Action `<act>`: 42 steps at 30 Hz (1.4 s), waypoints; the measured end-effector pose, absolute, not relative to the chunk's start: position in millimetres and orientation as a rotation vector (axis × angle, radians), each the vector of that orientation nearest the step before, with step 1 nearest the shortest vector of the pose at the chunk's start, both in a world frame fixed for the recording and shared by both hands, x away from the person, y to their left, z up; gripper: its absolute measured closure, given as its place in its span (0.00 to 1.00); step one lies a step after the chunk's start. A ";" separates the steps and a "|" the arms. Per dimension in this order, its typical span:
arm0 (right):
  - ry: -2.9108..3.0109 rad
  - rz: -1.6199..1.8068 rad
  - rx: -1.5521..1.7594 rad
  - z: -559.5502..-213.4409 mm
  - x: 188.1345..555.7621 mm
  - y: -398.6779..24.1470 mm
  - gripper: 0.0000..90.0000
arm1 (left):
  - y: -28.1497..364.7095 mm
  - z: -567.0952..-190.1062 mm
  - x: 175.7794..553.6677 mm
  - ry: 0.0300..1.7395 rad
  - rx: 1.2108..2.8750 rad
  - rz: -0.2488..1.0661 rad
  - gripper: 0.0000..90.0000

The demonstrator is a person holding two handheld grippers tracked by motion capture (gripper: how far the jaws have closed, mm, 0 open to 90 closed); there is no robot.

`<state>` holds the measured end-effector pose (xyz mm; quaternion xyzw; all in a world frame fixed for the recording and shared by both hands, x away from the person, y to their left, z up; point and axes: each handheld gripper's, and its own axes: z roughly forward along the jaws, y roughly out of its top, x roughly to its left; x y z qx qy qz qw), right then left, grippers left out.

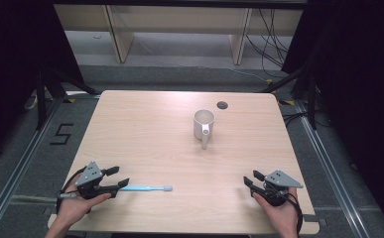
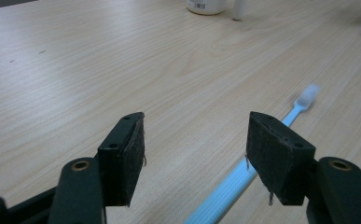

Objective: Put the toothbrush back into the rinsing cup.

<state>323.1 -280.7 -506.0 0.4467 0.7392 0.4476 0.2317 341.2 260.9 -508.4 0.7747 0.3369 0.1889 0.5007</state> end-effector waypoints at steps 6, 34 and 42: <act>2.023 1.228 1.187 -505.0 324.4 -284.8 0.59 | 252.2 -501.5 347.0 0.759 1.924 0.448 0.41; 2.050 1.225 1.151 -500.1 321.3 -277.8 0.58 | 214.0 -462.1 375.2 0.373 2.546 0.262 0.44; 2.068 1.239 1.211 -500.4 318.8 -274.1 0.58 | 206.1 -459.5 381.0 0.342 2.622 0.230 0.47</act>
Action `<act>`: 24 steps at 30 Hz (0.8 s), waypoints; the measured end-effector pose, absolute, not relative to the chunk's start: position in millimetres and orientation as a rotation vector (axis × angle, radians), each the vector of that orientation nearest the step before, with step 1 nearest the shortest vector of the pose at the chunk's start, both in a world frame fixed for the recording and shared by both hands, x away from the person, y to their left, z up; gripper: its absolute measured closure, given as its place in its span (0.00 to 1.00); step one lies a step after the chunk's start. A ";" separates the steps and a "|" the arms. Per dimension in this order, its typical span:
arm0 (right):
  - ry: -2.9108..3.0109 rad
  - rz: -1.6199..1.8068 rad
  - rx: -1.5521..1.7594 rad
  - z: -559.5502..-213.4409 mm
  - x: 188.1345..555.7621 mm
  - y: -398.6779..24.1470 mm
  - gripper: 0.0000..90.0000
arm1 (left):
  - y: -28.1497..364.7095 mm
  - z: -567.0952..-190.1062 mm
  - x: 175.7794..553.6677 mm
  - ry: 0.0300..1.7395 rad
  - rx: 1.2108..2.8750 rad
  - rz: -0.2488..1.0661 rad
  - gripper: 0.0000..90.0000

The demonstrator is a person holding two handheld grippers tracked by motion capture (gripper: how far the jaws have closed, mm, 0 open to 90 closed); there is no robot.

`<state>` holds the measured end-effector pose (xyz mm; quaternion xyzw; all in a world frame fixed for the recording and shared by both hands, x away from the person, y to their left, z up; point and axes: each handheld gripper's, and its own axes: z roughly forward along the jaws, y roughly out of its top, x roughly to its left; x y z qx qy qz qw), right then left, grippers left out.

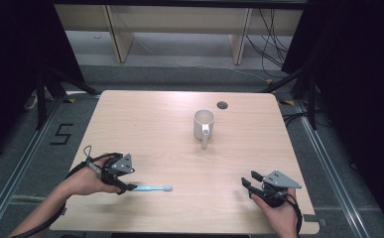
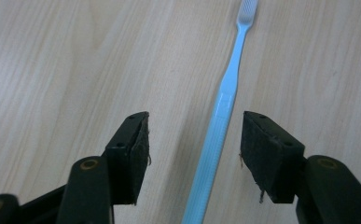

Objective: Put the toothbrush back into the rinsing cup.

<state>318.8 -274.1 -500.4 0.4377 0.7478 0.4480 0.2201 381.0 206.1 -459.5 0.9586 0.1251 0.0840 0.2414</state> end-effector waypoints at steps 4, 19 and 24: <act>2.063 1.226 1.146 -500.7 321.3 -276.4 0.58 | 205.5 -460.8 383.5 0.324 2.669 0.201 0.50; 2.076 1.224 1.148 -502.3 321.5 -273.2 0.58 | 186.9 -463.4 385.3 0.164 2.803 0.116 0.69; 2.075 1.229 1.144 -502.5 321.9 -272.9 0.58 | 184.1 -464.4 389.4 0.098 2.892 0.110 0.70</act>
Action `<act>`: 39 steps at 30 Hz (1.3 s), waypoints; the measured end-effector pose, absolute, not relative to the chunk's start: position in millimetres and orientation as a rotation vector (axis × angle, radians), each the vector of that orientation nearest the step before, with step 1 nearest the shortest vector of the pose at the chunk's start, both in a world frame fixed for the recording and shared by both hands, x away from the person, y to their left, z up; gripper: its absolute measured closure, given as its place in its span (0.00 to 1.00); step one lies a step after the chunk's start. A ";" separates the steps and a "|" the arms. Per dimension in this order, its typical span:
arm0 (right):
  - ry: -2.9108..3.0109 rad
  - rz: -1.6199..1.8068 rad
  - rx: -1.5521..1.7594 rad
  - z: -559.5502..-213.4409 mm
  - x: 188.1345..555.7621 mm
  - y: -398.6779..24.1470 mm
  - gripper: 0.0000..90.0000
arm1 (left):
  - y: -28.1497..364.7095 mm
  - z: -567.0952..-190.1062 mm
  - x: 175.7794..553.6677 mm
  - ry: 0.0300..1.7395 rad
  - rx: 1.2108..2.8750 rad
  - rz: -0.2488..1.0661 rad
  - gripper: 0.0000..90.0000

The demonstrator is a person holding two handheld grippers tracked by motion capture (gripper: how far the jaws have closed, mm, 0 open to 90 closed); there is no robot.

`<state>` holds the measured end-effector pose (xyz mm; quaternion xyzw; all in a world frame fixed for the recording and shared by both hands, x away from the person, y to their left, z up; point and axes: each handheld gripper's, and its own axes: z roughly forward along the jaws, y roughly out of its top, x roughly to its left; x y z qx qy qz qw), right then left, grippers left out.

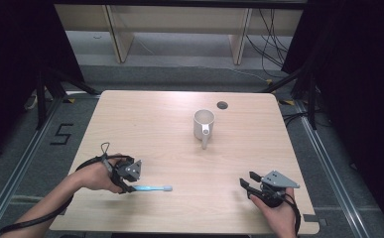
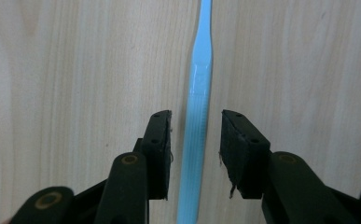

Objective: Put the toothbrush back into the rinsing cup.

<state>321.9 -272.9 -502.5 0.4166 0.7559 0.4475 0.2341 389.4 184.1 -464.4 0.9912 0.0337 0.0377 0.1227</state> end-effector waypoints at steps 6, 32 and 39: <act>2.081 1.234 1.149 -502.5 321.9 -271.5 0.58 | 179.2 -466.7 389.4 0.058 2.948 0.073 0.74; 2.100 1.255 1.195 -501.8 319.2 -268.5 0.57 | 164.2 -475.3 395.2 -0.063 3.101 0.019 0.81; 2.091 1.251 1.212 -501.8 318.7 -268.8 0.57 | 161.7 -478.4 397.2 -0.063 3.104 -0.014 0.82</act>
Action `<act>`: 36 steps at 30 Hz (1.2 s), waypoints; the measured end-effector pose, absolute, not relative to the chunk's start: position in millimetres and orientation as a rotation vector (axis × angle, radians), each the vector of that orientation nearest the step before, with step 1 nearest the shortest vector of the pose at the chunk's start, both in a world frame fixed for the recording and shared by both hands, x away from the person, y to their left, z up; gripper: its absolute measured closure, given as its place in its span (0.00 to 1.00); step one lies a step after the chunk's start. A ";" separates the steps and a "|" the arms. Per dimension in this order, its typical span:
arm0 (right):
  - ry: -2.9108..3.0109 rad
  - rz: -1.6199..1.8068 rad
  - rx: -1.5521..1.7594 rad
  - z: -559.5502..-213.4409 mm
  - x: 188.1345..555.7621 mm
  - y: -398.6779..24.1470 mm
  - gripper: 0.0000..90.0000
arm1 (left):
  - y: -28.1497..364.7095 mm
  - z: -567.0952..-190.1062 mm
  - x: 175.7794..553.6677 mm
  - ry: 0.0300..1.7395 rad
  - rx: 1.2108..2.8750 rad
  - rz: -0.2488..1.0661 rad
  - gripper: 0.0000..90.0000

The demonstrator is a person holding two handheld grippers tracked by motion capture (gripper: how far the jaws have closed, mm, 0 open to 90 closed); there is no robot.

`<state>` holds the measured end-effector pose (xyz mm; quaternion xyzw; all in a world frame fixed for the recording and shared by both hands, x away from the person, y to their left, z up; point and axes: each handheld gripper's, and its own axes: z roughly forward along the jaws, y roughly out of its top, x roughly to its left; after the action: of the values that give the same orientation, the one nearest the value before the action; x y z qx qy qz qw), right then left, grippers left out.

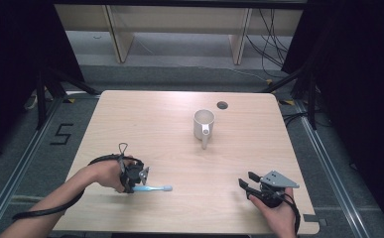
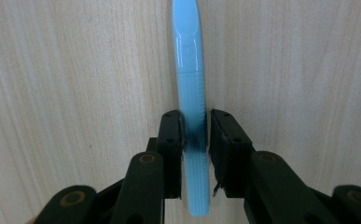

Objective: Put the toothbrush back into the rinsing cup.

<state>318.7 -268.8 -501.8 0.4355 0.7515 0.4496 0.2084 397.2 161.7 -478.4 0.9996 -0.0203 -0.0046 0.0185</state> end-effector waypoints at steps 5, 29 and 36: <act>2.106 1.248 1.171 -502.2 321.0 -270.4 0.57 | 161.0 -479.7 399.6 -0.050 3.105 -0.022 0.82; 2.101 1.249 1.178 -503.6 320.4 -268.8 0.57 | 155.4 -477.8 394.8 -0.103 3.091 0.031 0.87; 2.104 1.254 1.164 -503.4 321.0 -269.6 0.57 | 157.8 -474.8 395.0 -0.086 3.071 0.038 0.87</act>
<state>321.0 -269.6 -503.4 0.4193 0.7580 0.4518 0.2132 395.0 157.8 -474.8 0.9989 -0.0279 0.0123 0.0344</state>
